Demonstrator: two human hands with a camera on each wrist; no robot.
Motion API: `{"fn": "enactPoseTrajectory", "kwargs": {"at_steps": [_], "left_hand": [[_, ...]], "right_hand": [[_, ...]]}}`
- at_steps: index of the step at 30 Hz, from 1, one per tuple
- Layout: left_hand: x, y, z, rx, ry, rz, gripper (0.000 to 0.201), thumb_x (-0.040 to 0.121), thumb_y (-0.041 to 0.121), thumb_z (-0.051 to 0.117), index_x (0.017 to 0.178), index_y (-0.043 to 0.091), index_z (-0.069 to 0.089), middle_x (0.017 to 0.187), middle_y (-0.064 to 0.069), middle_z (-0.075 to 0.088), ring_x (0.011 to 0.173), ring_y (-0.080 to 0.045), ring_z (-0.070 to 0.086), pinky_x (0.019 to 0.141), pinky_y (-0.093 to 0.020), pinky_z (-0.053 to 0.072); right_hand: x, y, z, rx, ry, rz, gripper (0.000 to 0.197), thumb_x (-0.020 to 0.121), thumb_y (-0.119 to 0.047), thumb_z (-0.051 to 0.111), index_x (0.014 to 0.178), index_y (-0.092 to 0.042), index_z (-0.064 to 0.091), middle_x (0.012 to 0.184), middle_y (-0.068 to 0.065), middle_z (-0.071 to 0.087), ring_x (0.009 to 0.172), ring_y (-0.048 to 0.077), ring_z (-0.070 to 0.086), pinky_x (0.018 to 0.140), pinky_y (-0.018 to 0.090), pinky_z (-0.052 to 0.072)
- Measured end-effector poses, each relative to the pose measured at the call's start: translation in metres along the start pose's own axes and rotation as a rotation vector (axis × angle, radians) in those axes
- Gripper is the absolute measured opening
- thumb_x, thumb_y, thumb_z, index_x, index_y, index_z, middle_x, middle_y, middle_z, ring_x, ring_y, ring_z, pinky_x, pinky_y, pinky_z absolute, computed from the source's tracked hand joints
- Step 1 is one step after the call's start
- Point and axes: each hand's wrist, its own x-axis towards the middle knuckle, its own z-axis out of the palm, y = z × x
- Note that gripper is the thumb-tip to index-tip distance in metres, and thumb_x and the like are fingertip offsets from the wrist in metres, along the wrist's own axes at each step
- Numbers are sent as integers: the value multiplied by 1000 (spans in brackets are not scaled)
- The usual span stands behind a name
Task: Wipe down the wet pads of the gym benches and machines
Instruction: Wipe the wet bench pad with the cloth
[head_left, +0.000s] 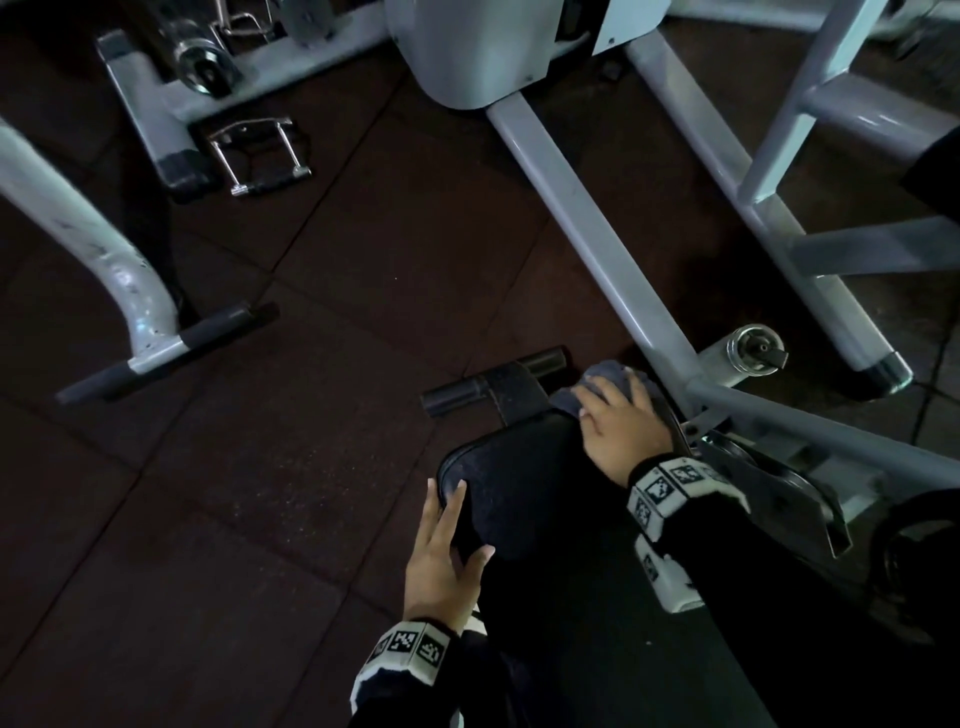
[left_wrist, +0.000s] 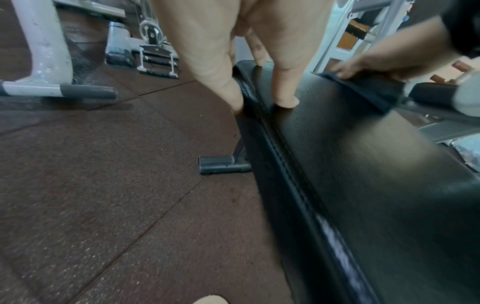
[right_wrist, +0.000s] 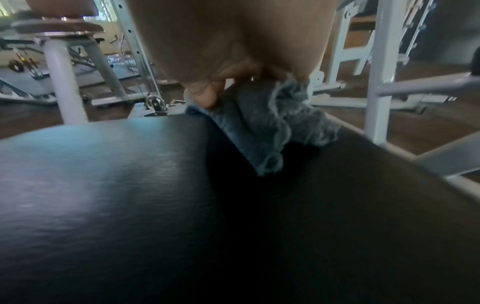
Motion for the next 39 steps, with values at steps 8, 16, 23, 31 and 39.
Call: {"fn": "enactPoseTrajectory", "kwargs": {"at_steps": [8,16,23,31,39], "left_hand": [[-14,-9,6,-71,-15,-27,82,83,10,70,131,54,21,148,22,11,140,-6,26,78,8,32],[-13,-2,-2,56,-18,12,73,86,9,65,142,39,28,154,8,21,139,-9,29,101,-8,30],[22,37,-8,187,165,109,48,97,18,35,144,7,34,154,-14,24,141,-31,25,113,-35,24],[47,79,16,628,-182,-5,62,98,50,30,151,35,1,160,3,-12,146,-29,-13,114,-57,0],[49,19,-10,173,-106,177,56,86,35,41,141,27,36,156,12,8,146,-25,-10,117,-49,9]], "right_hand": [[-34,-110,42,-157,-221,-382,49,97,-32,28,146,-29,24,155,-3,21,143,34,-4,117,47,0],[-51,-78,30,96,-120,-214,46,99,-29,33,143,-44,26,155,-19,4,144,20,-4,112,42,28],[-76,-61,35,505,-38,-351,53,95,-22,42,144,-35,27,155,-18,3,144,11,9,115,30,19],[-104,-10,42,257,-4,35,53,98,-20,36,147,-35,20,158,-6,0,145,21,-1,115,45,5],[-134,21,57,226,-90,169,56,100,-27,34,146,-42,7,150,-16,-18,144,19,-11,114,50,7]]}}
